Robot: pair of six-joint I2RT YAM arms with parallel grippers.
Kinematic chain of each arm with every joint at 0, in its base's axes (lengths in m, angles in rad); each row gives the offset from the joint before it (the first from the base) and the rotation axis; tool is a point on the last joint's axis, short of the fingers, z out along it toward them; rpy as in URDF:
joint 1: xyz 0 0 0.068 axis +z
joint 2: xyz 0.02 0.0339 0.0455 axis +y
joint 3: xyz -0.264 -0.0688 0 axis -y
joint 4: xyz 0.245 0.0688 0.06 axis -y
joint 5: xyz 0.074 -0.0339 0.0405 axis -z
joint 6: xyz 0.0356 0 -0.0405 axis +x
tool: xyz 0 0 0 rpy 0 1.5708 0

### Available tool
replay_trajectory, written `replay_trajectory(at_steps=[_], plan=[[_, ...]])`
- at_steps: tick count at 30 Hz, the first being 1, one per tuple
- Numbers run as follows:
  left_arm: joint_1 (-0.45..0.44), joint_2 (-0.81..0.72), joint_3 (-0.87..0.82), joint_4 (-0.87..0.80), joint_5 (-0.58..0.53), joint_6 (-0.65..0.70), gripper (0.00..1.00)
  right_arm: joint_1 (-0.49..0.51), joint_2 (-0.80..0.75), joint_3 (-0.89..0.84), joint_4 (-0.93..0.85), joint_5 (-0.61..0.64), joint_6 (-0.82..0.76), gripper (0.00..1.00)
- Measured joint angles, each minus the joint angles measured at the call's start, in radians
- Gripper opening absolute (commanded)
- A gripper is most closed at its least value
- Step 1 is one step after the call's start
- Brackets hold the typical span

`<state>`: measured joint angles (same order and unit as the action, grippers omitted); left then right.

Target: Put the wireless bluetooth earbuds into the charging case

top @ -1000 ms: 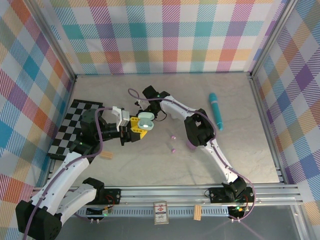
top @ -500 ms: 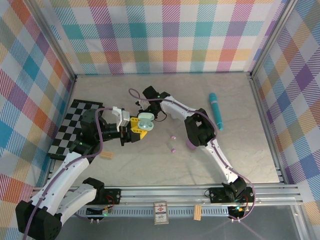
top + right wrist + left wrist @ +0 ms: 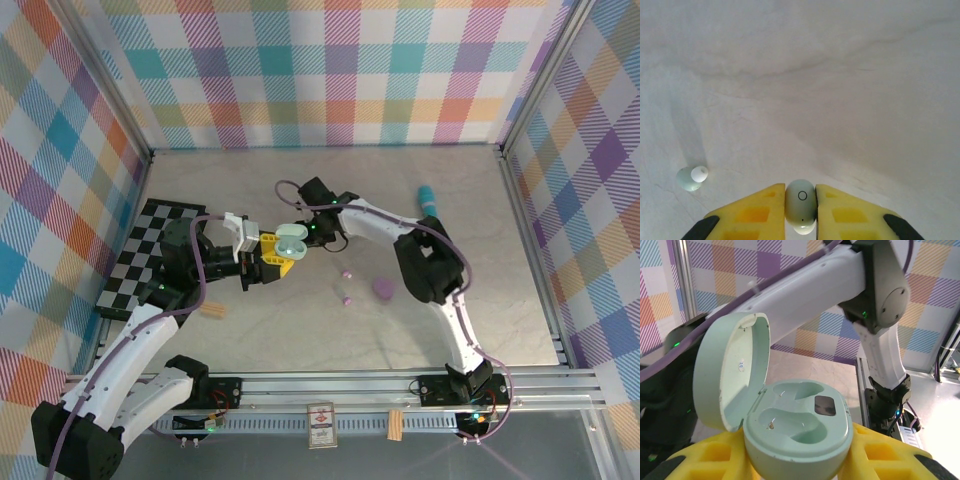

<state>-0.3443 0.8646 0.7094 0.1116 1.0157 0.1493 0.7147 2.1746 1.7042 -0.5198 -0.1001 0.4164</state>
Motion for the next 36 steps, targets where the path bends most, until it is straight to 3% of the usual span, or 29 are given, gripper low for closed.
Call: replay_trajectory(at_steps=[5, 10, 17, 27, 36], plan=[[0.0, 0.012, 0.0, 0.011, 0.0, 0.0, 0.36, 0.0, -0.15, -0.165, 0.049, 0.194, 0.128, 0.19], [0.0, 0.035, 0.0, 0.023, 0.001, 0.0, 0.36, 0.0, -0.206, -0.225, 0.047, 0.358, 0.22, 0.18], [0.0, 0.042, 0.0, 0.023, 0.001, 0.0, 0.36, -0.001, -0.257, -0.265, 0.03, 0.484, 0.291, 0.18], [0.0, 0.044, 0.0, 0.049, -0.006, 0.0, 0.36, -0.011, -0.363, -0.303, 0.025, 0.526, 0.299, 0.17], [0.0, 0.069, 0.0, 0.07, -0.006, 0.0, 0.36, -0.042, -0.618, -0.407, 0.064, 0.388, 0.149, 0.17]])
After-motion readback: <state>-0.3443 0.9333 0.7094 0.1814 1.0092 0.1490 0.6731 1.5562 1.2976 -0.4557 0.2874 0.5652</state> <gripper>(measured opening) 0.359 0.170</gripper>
